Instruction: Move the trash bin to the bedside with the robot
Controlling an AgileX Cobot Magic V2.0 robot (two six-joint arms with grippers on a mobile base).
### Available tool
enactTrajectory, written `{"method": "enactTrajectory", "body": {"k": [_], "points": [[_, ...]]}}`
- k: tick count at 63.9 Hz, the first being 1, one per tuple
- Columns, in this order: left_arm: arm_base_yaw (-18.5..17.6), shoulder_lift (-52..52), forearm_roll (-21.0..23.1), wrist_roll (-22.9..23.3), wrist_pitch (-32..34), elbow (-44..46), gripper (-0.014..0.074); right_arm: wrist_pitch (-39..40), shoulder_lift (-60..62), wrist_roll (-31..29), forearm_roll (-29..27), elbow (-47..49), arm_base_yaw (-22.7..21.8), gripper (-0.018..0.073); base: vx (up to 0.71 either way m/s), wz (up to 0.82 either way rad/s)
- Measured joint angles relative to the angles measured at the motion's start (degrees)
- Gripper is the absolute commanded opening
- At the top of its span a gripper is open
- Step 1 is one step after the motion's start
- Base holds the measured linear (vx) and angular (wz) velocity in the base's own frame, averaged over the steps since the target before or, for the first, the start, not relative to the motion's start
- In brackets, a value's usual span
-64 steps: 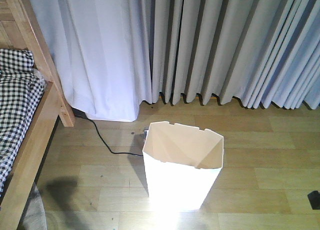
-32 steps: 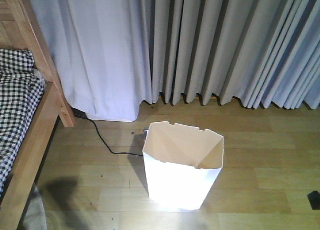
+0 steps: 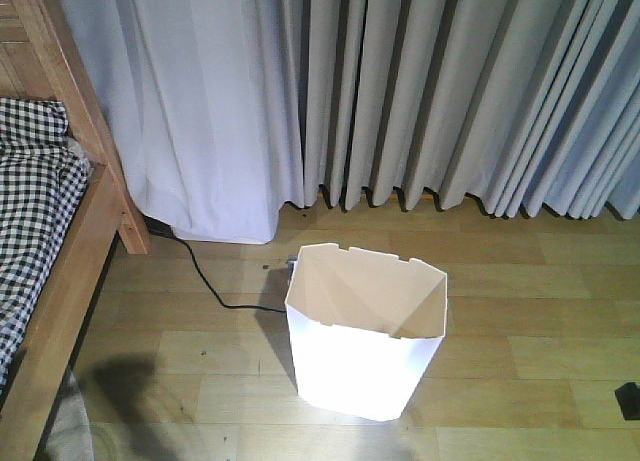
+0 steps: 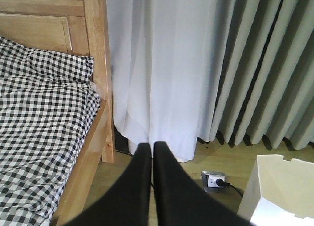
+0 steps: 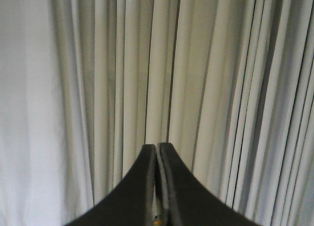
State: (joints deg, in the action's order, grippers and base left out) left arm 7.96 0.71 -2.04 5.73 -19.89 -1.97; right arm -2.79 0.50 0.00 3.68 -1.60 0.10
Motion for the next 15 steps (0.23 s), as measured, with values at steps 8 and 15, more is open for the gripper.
{"method": "enactTrajectory", "body": {"k": [8,15], "points": [[0.0,0.0,0.0,0.0,0.0,0.0,-0.0006,0.0,0.0,0.0,0.0,0.0,0.0,-0.0009,0.0,0.0],[0.0,0.0,0.0,0.0,0.0,0.0,-0.0006,0.0,0.0,0.0,0.0,0.0,0.0,-0.0009,0.0,0.0]]}}
